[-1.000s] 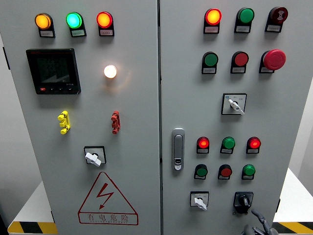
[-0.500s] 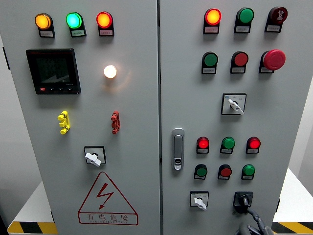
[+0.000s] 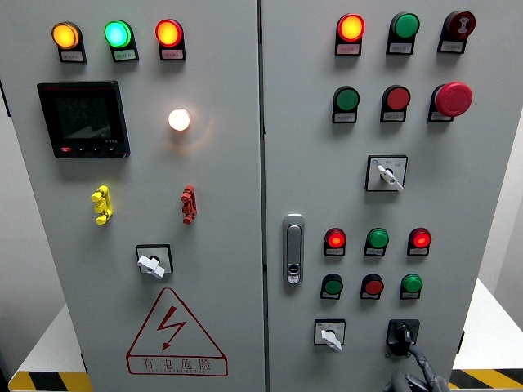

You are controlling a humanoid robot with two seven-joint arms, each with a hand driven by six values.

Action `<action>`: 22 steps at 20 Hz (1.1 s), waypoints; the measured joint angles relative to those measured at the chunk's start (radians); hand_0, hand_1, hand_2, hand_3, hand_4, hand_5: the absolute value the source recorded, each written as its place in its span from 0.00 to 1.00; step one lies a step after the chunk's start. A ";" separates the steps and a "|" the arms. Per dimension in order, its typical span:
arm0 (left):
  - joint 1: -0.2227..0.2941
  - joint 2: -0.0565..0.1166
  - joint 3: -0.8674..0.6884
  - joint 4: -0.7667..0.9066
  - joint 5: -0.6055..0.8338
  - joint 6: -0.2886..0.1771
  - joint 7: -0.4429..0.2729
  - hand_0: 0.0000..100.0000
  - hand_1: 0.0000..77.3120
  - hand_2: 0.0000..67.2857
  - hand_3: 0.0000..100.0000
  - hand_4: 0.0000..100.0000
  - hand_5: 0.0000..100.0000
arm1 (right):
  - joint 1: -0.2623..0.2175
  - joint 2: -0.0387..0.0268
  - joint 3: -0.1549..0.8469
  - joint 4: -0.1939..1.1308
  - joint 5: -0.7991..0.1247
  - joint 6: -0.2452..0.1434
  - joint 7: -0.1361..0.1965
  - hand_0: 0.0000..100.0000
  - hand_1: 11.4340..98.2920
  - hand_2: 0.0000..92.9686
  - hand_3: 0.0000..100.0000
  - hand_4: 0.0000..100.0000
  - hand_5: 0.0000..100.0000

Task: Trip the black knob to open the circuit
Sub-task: 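Grip the black rotary knob with the right hand and twist it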

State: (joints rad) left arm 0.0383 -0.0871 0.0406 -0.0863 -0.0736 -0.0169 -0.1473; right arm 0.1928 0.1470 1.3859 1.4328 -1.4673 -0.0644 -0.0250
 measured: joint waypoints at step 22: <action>0.000 0.000 0.000 0.000 0.000 0.000 0.000 0.00 0.04 0.19 0.21 0.07 0.02 | 0.000 0.0003 -0.017 0.000 0.001 0.001 -0.001 0.84 0.40 0.05 0.71 0.68 0.77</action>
State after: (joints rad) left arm 0.0383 -0.0870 0.0411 -0.0867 -0.0737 -0.0169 -0.1472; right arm 0.1932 0.1473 1.3685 1.4329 -1.4664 -0.0630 -0.0262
